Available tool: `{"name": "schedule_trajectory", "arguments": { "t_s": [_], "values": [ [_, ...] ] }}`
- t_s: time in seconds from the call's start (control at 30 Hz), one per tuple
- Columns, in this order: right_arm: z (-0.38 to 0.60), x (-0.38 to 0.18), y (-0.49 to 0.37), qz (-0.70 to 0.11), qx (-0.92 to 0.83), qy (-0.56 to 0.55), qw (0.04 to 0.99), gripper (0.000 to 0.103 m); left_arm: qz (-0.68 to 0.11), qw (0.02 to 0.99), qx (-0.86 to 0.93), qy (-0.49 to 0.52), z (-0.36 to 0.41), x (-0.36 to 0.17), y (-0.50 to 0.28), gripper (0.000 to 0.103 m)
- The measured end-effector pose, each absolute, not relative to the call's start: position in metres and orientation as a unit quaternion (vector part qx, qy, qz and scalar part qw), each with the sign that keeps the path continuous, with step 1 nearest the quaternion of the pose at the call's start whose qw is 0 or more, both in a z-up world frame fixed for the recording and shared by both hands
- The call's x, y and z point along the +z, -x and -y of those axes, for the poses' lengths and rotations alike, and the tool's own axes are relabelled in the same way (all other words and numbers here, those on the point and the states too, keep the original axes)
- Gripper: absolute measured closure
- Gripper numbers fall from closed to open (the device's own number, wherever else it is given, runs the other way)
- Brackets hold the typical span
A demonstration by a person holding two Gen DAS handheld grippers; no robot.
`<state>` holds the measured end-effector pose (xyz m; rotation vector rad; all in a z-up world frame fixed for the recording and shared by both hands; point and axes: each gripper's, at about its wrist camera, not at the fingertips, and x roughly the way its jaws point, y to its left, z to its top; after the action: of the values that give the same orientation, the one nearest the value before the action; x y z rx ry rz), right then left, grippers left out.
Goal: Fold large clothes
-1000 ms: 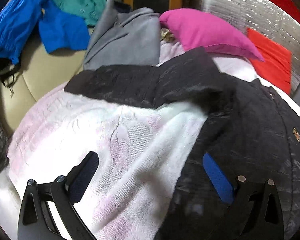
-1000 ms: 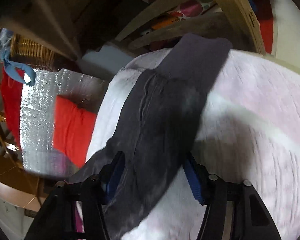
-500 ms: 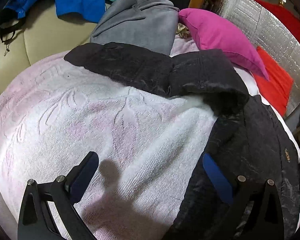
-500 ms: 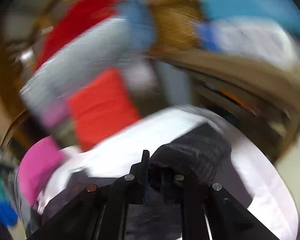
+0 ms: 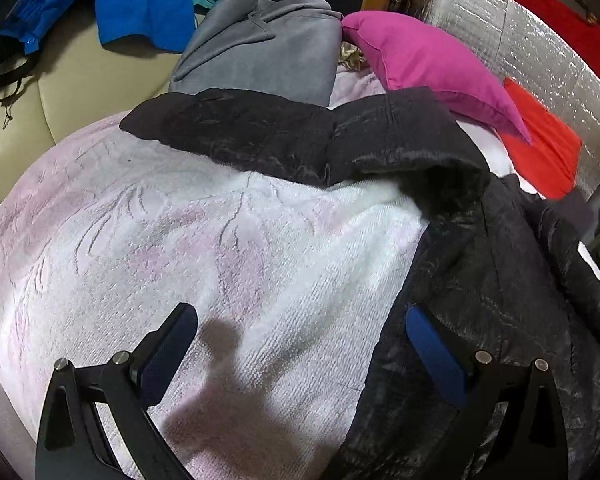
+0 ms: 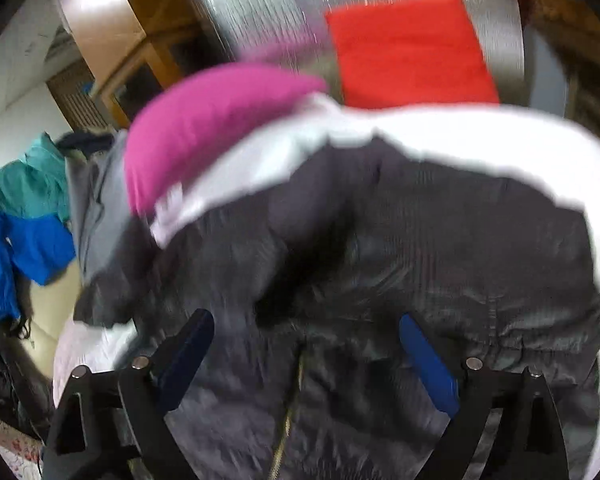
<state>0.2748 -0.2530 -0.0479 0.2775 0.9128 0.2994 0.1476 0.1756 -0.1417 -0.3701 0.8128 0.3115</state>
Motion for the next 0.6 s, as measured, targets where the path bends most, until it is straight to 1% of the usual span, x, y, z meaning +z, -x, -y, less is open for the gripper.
{"name": "schedule_trajectory", "arguments": {
  "t_s": [0.13, 0.2, 0.33, 0.4, 0.5, 0.57, 0.6],
  "values": [
    [0.307, -0.047, -0.248, -0.403, 0.131, -0.197, 0.884, 0.007, -0.391, 0.892, 0.155, 0.165, -0.173, -0.136, -0.146, 0.0],
    [0.329, -0.041, -0.243, -0.376, 0.108, -0.221, 0.893, 0.007, -0.385, 0.897, 0.159, 0.147, -0.167, -0.123, -0.143, 0.0],
    [0.373, -0.041, -0.249, -0.354, 0.088, -0.257, 0.895, 0.007, -0.364, 0.916, 0.13, 0.11, -0.134, -0.077, -0.148, 0.0],
    [0.393, -0.039, -0.262, -0.335, 0.093, -0.29, 0.892, 0.007, -0.356, 0.927, 0.094, 0.068, -0.1, -0.048, -0.161, 0.0],
    [0.414, -0.057, -0.282, -0.33, 0.101, -0.348, 0.872, 0.006, -0.354, 0.934, 0.046, 0.012, -0.045, -0.02, -0.19, 0.0],
    [0.424, -0.093, -0.292, -0.345, 0.093, -0.399, 0.844, 0.006, -0.358, 0.933, 0.019, -0.022, -0.006, -0.012, -0.215, 0.0],
    [0.425, -0.103, -0.294, -0.345, 0.095, -0.416, 0.836, 0.006, -0.36, 0.932, 0.005, -0.031, 0.009, -0.012, -0.226, 0.0]
  ]
}}
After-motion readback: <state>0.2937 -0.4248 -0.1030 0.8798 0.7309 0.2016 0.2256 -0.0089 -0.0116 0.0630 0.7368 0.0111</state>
